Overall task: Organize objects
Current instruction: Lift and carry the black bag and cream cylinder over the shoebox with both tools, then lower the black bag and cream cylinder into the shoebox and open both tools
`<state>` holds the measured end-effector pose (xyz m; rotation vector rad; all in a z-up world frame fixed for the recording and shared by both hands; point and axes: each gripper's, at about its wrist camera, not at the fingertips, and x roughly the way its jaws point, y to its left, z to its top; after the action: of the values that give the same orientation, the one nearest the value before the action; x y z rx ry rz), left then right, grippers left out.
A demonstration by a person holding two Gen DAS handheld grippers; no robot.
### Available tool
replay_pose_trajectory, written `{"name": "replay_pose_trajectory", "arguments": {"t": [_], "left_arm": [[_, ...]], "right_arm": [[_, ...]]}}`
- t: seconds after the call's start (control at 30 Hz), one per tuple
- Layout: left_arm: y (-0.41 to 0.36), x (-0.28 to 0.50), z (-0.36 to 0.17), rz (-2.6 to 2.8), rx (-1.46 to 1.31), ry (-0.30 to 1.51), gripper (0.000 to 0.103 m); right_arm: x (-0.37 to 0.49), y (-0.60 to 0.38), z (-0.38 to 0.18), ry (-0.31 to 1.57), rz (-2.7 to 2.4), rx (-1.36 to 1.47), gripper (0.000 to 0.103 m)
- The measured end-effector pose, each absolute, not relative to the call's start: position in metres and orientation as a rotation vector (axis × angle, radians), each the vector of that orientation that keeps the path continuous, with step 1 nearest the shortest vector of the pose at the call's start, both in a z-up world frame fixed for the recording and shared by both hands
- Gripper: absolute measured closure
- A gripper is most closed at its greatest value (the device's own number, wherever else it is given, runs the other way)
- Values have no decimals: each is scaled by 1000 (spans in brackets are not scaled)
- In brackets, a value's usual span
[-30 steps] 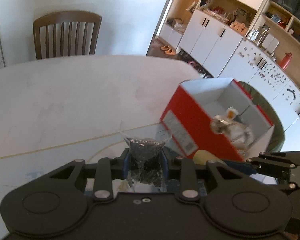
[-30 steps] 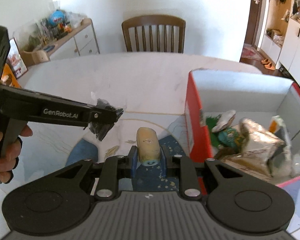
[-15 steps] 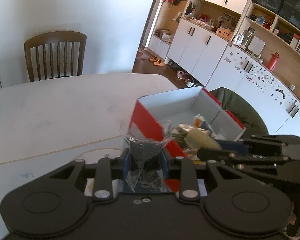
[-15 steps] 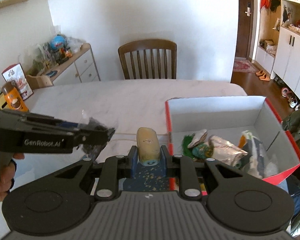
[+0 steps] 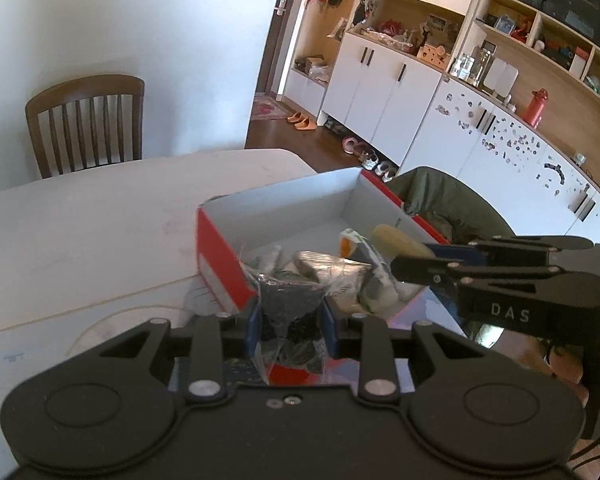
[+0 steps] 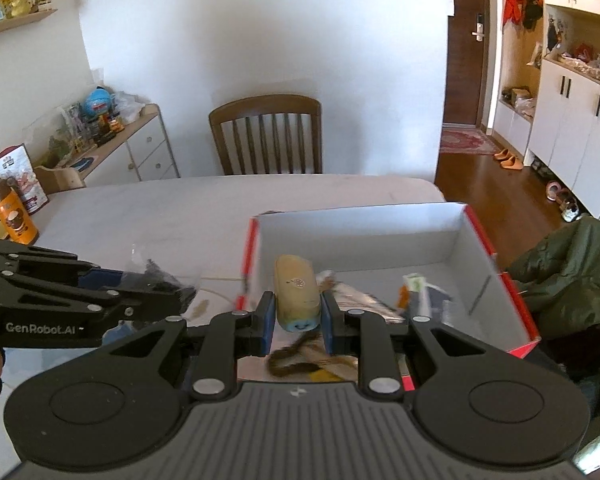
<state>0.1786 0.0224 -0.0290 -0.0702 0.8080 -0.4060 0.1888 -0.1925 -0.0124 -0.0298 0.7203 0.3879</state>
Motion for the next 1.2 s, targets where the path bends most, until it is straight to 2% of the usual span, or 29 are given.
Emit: {"name": "replay_pose_trajectory", "arguments": {"t": [0.7, 1.2], "left_arm": [[-70, 228, -76, -399, -32, 908, 74], [-115, 255, -108, -417, 40, 975, 73]], "right_arm": [[257, -281, -63, 789, 314, -44, 83], [285, -292, -105, 868, 309, -45, 83]]}}
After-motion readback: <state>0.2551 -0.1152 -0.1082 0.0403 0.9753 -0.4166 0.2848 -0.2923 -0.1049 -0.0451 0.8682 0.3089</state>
